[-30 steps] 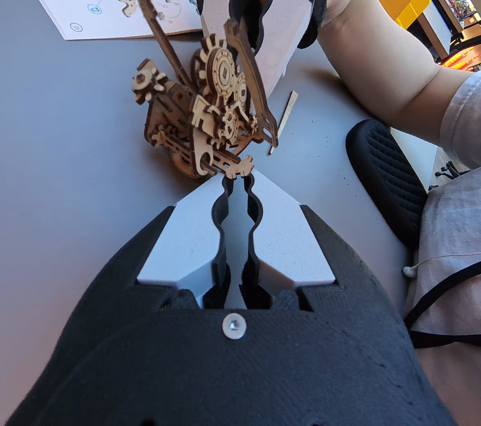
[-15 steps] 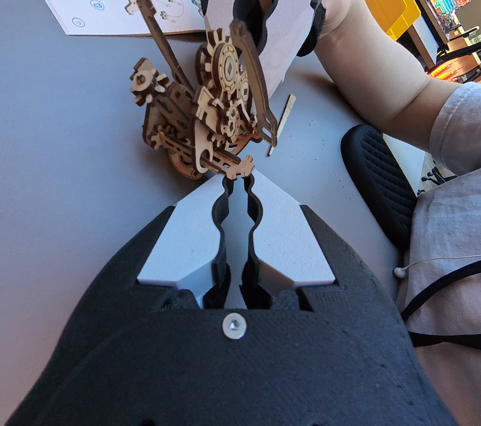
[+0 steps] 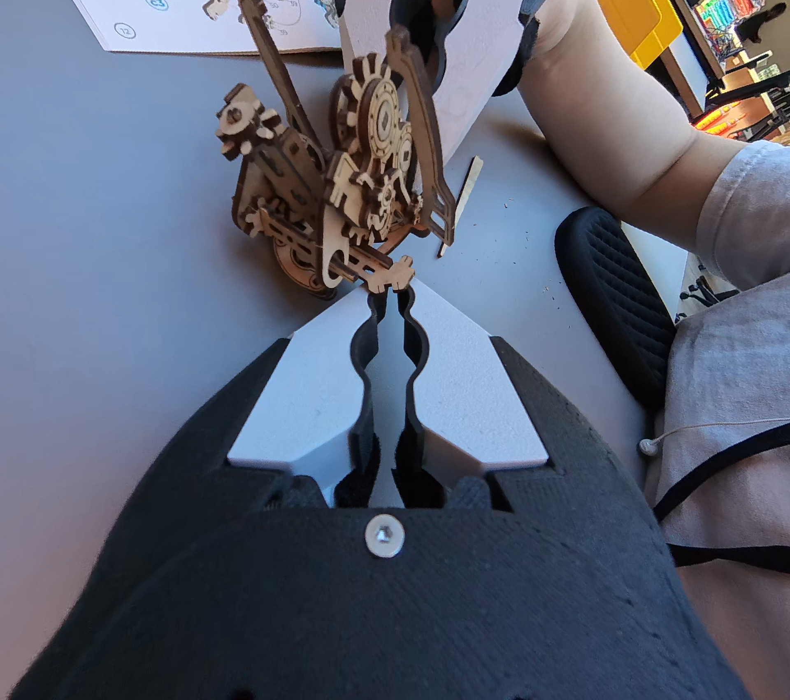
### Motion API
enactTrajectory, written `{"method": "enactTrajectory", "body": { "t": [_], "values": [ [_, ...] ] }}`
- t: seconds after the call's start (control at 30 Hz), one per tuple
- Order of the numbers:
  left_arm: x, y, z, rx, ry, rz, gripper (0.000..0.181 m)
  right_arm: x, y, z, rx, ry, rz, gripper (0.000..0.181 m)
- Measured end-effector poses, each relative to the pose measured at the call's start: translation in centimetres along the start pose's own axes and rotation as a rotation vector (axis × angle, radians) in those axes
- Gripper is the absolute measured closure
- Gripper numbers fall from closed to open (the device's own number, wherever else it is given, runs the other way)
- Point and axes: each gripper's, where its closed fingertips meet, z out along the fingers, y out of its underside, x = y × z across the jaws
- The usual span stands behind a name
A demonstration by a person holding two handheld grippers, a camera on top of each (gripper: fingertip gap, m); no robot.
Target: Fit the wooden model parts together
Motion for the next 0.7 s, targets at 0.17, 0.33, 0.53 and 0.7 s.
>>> {"method": "enactTrajectory", "body": {
  "t": [0.17, 0.33, 0.53, 0.7],
  "values": [
    [-0.01, -0.11, 0.01, 0.005, -0.002, 0.001, 0.175, 0.08, -0.09, -0.02, -0.001, 0.034, -0.032, 0.171],
    [-0.13, -0.28, -0.02, 0.013, -0.008, -0.001, 0.173, 0.24, -0.30, -0.05, 0.014, 0.056, -0.057, 0.171],
    [-0.29, -0.37, -0.05, 0.015, 0.000, -0.027, 0.175, 0.39, -0.41, -0.04, 0.039, 0.065, -0.066, 0.171],
    [-0.55, -0.42, -0.05, 0.018, -0.006, -0.044, 0.179, 0.46, -0.47, -0.05, 0.048, 0.077, -0.078, 0.171]
  ]
}}
